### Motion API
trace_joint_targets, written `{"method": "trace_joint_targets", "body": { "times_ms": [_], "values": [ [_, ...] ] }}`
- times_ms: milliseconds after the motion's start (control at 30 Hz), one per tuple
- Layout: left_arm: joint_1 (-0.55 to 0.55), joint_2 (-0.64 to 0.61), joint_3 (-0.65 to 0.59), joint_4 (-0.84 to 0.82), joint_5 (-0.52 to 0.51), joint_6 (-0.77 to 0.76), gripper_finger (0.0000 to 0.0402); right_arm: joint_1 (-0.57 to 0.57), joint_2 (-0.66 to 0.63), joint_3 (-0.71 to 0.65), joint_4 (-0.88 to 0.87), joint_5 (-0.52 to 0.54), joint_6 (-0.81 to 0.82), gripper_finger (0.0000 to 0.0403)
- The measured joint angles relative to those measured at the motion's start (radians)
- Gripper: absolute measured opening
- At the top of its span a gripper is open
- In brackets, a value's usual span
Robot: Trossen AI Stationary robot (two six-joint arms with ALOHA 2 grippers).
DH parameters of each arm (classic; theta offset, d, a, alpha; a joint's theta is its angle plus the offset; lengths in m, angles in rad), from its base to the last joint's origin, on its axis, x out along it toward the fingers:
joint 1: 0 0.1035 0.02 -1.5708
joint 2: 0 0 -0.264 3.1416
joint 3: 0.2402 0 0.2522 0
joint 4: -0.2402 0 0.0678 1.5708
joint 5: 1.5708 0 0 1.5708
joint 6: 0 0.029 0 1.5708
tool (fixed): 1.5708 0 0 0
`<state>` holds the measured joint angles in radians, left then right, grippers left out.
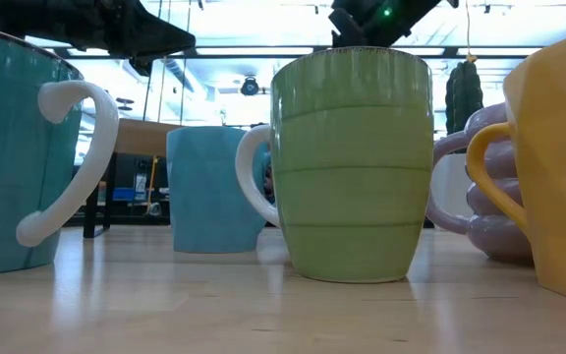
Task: Place coffee mugs
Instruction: Put the pattern white mug on the shelf
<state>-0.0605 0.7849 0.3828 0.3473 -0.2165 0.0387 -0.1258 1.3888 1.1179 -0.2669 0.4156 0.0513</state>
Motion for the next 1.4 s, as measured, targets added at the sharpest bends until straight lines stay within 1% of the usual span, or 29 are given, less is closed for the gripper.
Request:
{"method": "trace_joint_targets", "body": {
  "times_ms": [100,233,400,567,700,800,900,967,1200,1400],
  "values": [
    [0.0,0.0,0.0,0.0,0.0,-0.001,0.0027,0.002,0.014,0.0,0.035,-0.012,-0.008,0.0182],
    [0.0,0.0,0.0,0.006,0.0,-0.001,0.0027,0.002,0.059,0.001,0.099,-0.083,-0.037,0.0175],
    [0.0,0.0,0.0,0.01,0.0,-0.002,0.0027,0.003,0.127,0.01,0.146,-0.083,-0.077,0.0172],
    [0.0,0.0,0.0,0.009,0.0,-0.006,0.0027,0.013,0.172,0.044,0.18,-0.127,-0.092,0.0172],
    [0.0,0.0,0.0,0.016,0.0,-0.009,0.0027,0.027,0.179,0.08,0.154,-0.113,-0.11,0.0171],
    [-0.001,0.0,0.0,0.02,0.001,-0.013,0.0027,0.032,0.176,0.11,0.067,-0.073,-0.12,0.0171],
    [-0.001,0.0,0.0,0.019,0.004,-0.027,0.0027,0.032,0.17,0.131,-0.004,-0.071,-0.128,0.0171],
    [-0.001,0.0,0.0,0.014,0.004,-0.027,0.0027,0.032,0.164,0.146,-0.033,-0.082,-0.141,0.0171],
    [-0.001,0.0,0.0,0.013,0.004,-0.027,0.0027,0.027,0.144,0.147,-0.106,-0.173,-0.218,0.0171],
    [-0.001,0.0,0.0,0.009,0.004,-0.027,0.0027,0.026,0.073,0.146,-0.198,-0.179,-0.256,0.0171]
  ]
}}
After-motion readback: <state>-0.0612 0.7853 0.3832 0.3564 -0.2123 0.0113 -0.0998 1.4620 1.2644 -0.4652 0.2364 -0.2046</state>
